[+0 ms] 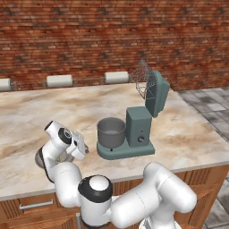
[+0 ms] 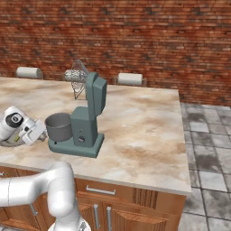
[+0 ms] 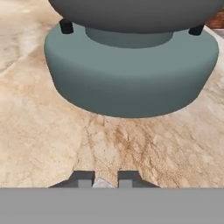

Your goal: Add butter and sugar cubes to the stand mixer bowl and then turn on the stand mixer to begin making frosting.

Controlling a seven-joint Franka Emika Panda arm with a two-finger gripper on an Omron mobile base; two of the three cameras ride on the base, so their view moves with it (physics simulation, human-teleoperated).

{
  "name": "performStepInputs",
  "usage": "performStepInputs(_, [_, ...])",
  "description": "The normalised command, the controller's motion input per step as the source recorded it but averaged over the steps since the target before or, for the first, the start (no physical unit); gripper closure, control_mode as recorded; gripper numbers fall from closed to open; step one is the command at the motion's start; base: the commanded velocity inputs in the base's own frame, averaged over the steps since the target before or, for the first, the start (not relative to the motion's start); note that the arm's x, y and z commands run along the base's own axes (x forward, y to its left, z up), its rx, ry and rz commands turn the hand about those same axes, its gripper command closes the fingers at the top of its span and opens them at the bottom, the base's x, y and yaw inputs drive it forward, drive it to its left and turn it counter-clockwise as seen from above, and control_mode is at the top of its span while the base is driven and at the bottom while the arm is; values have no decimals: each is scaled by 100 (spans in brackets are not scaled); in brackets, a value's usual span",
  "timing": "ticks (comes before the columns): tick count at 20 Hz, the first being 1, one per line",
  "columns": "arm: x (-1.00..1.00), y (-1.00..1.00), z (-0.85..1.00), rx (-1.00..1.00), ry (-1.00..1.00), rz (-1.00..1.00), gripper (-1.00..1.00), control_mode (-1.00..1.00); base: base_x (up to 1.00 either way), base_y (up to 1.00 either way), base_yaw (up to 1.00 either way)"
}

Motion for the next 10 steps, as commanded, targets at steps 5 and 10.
performStepInputs(5, [-22,13,-2,0,0,0,100,-100,0,0,0])
performStepInputs(10, [-39,1,34,0,-3,-4,100,-100,0,0,0])
